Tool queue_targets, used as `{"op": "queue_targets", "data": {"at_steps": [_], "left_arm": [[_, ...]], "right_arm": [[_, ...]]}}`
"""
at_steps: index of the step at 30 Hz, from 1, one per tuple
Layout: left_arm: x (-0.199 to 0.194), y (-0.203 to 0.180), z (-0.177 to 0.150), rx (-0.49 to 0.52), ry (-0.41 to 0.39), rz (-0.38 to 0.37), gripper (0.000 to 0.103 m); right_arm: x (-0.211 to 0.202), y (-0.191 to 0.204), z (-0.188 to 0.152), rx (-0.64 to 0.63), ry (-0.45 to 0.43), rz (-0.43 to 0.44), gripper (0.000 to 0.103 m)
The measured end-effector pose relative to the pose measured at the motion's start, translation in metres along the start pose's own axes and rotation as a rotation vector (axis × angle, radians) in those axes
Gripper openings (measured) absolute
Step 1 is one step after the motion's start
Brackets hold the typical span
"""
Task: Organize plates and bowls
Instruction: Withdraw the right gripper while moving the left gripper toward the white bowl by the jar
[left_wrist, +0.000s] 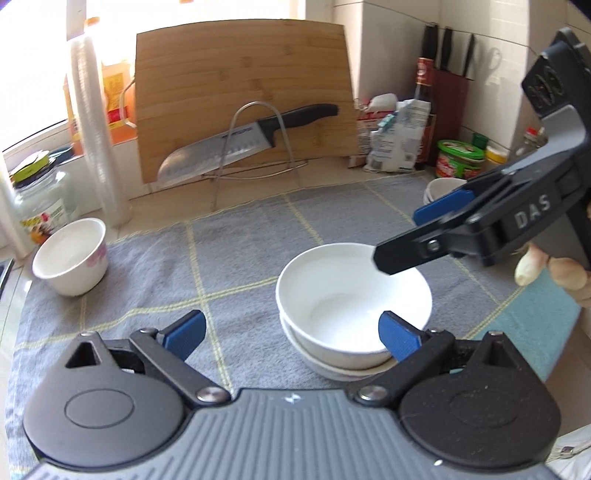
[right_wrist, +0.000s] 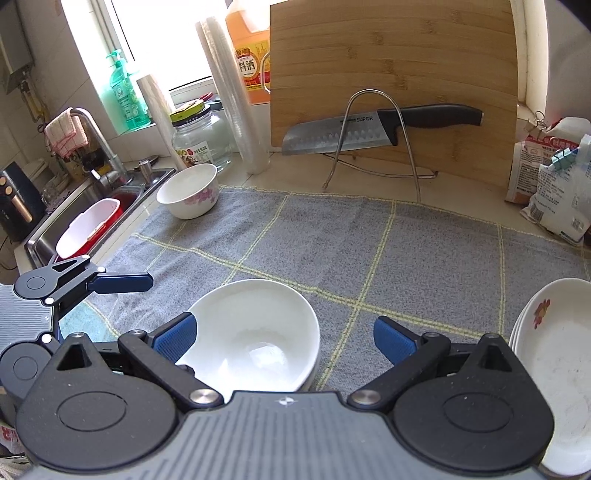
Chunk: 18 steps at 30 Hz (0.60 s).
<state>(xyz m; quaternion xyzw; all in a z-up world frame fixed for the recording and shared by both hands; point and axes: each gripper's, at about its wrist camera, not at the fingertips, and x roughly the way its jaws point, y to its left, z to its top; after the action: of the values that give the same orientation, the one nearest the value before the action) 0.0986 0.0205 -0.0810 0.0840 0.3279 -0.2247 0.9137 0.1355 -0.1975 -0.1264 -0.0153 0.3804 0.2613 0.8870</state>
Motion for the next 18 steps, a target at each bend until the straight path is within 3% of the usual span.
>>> {"op": "queue_targets", "data": {"at_steps": [10,14,18], "left_arm": [[-0.028,0.001,-0.007,-0.148,-0.026,0.183,0.099],[-0.039,0.02,-0.013,-0.19,-0.026,0.256,0.099],[-0.04,0.051,-0.019,-0.196,-0.03,0.27,0.099]], "right_arm": [[0.002,0.001,0.013,-0.139,0.006,0.115,0.103],[0.011,0.018,0.019,-0.192,-0.01,0.115,0.103],[0.017,0.045,0.022,-0.219,-0.029,0.111,0.103]]}}
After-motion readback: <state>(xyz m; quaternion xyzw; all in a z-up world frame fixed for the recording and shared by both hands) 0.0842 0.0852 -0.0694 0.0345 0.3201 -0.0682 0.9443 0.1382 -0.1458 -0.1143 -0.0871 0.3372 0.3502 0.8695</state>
